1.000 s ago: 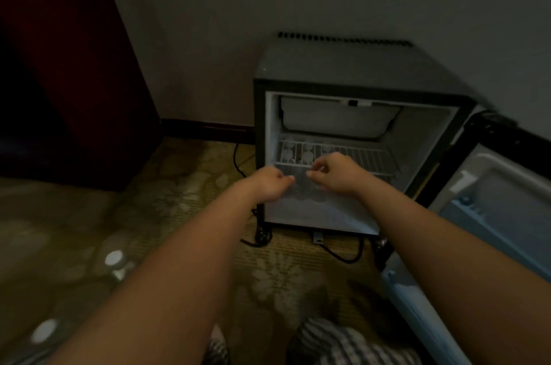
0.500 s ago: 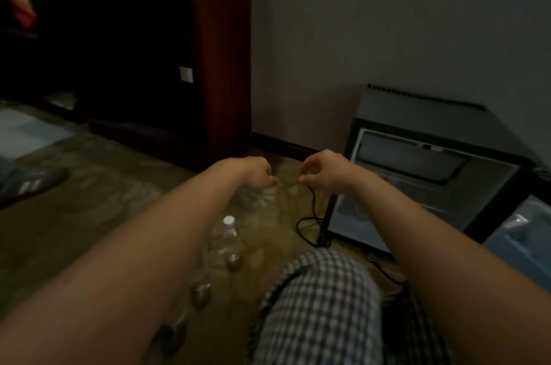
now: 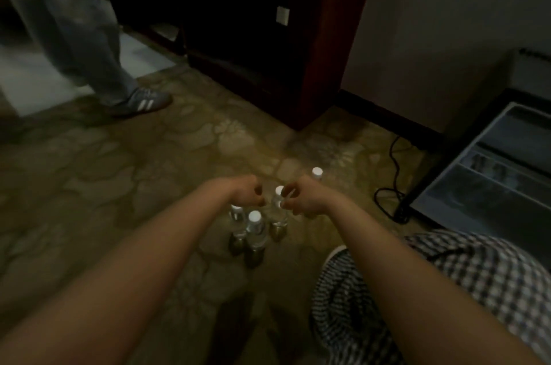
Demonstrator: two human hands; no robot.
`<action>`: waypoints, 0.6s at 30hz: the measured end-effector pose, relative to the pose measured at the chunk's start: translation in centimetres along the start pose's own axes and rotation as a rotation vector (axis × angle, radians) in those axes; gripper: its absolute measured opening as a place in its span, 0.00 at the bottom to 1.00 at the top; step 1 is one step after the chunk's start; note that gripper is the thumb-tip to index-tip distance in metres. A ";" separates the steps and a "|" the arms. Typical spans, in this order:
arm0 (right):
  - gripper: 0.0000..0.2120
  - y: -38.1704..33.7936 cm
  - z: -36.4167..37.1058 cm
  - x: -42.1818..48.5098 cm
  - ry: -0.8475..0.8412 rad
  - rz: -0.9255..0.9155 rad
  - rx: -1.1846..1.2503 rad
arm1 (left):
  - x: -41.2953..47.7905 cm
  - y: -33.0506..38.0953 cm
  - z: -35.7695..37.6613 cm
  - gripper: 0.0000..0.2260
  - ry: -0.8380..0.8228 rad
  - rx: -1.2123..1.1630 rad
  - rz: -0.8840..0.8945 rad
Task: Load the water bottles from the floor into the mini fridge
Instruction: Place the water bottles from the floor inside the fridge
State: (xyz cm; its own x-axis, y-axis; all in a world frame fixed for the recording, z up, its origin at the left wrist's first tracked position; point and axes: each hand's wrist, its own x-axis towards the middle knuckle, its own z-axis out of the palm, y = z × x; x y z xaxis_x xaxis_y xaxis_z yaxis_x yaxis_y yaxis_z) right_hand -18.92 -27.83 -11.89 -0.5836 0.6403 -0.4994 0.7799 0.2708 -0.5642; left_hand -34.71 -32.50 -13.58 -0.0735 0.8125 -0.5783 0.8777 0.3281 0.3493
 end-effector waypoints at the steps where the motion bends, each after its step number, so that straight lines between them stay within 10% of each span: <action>1: 0.17 0.0 1.0 0.7 -0.022 0.006 0.003 | 0.4 -1.1 0.9 0.17 -0.017 -0.039 -0.013; 18: 0.18 2.9 11.0 10.2 0.052 0.076 -0.032 | 6.0 -9.5 14.8 0.27 0.054 -0.791 -0.156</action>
State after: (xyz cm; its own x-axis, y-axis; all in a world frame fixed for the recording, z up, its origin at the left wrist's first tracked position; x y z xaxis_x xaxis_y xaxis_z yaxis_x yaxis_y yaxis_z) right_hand -25.16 -28.44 -25.87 -0.5106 0.6959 -0.5049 0.8288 0.2423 -0.5043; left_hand -36.49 -37.90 -31.29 -0.2074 0.7449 -0.6341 0.2623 0.6668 0.6975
